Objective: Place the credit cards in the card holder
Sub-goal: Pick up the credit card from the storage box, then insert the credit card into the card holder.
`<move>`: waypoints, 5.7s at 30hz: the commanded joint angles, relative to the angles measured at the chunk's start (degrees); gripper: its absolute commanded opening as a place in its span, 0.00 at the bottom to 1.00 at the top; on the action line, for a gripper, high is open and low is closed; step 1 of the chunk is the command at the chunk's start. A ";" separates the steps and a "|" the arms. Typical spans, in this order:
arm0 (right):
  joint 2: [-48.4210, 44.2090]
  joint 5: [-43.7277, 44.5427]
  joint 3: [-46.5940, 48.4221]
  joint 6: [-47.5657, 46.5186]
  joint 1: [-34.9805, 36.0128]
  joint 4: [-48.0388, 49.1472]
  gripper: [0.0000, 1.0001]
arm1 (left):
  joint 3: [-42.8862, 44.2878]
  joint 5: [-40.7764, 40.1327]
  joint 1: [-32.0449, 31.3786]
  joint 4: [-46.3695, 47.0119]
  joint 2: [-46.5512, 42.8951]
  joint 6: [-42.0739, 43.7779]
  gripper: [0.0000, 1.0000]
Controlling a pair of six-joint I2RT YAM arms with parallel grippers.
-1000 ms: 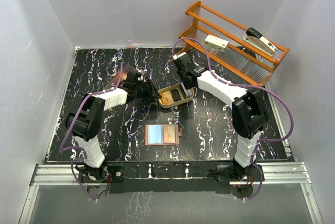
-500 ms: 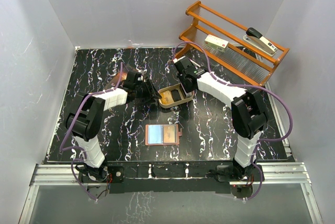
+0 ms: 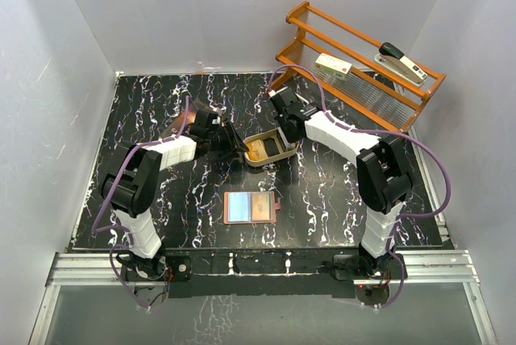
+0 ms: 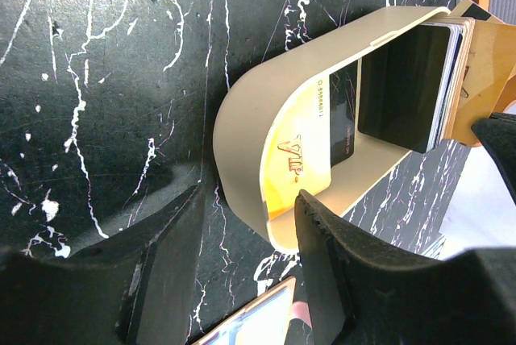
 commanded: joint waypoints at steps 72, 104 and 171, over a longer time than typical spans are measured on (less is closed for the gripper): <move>-27.24 -36.94 -15.16 21.17 -0.20 12.05 0.00 | -2.53 -0.58 0.20 -18.51 -18.74 7.50 0.52; -34.36 -37.30 -45.23 48.87 15.53 30.37 0.00 | -26.52 10.07 0.20 -19.10 -30.20 2.85 0.29; -23.04 -34.16 -48.14 49.04 14.30 36.62 0.00 | -33.90 11.37 -1.30 -9.87 -28.50 -1.00 0.14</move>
